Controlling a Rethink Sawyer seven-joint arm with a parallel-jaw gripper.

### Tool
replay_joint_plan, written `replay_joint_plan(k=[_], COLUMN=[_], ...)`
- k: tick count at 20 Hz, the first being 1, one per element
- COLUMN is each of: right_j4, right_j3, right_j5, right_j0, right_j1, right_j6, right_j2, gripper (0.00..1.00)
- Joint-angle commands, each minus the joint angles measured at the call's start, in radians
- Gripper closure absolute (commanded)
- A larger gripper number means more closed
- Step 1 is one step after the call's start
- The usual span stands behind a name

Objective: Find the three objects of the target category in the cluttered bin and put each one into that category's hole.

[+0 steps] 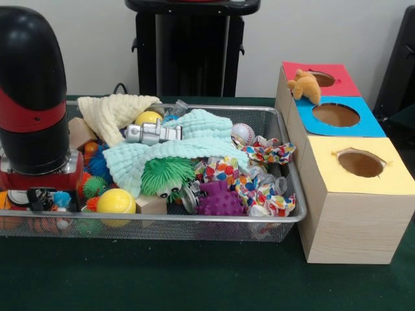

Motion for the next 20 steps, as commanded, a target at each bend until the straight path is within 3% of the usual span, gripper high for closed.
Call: replay_joint_plan(k=[1, 12, 20], right_j4=[-0.048, -0.059, -0.057], right_j3=[-0.041, -0.085, -0.083], right_j5=[0.05, 0.052, 0.041], right_j0=[-0.015, -0.003, -0.004], right_j1=[0.029, 0.109, 0.121], right_j6=[-0.365, -0.349, -0.333], right_j2=[0.07, 0.058, 0.053], gripper=[0.0, 0.0, 0.0])
